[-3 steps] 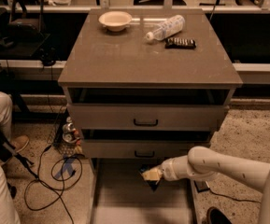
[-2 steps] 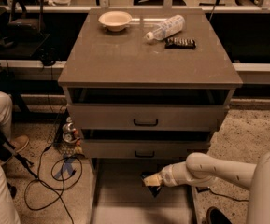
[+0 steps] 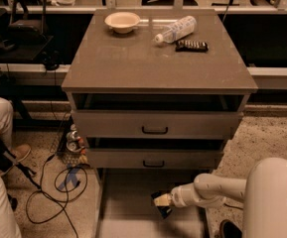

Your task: Place rxbar blueberry into bottom drawer

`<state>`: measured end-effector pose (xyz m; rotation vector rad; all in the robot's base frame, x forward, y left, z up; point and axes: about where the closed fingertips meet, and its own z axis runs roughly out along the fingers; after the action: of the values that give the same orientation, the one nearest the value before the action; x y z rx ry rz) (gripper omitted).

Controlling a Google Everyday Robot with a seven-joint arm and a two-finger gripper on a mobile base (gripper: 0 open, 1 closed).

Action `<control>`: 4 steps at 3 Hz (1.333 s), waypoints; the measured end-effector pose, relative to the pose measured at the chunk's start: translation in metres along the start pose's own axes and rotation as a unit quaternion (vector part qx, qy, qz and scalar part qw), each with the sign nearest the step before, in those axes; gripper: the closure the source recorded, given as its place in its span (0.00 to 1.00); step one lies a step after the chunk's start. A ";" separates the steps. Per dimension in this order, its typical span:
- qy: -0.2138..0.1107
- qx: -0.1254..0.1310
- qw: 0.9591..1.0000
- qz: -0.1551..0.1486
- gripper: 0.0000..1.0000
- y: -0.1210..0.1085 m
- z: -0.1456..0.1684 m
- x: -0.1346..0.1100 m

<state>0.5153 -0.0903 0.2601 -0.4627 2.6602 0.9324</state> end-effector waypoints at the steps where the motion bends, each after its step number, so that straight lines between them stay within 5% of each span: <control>1: 0.001 0.002 0.999 0.038 1.00 -0.017 0.027 0.016; 2: 0.009 0.001 0.997 0.078 0.75 -0.033 0.058 0.033; 4: 0.028 -0.001 0.995 0.093 0.29 -0.039 0.080 0.038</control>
Offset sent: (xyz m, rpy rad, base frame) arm -0.0088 0.0047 -0.1023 0.0230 0.1592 -0.1602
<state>0.5088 -0.0758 0.1645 -0.2478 2.7899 0.9884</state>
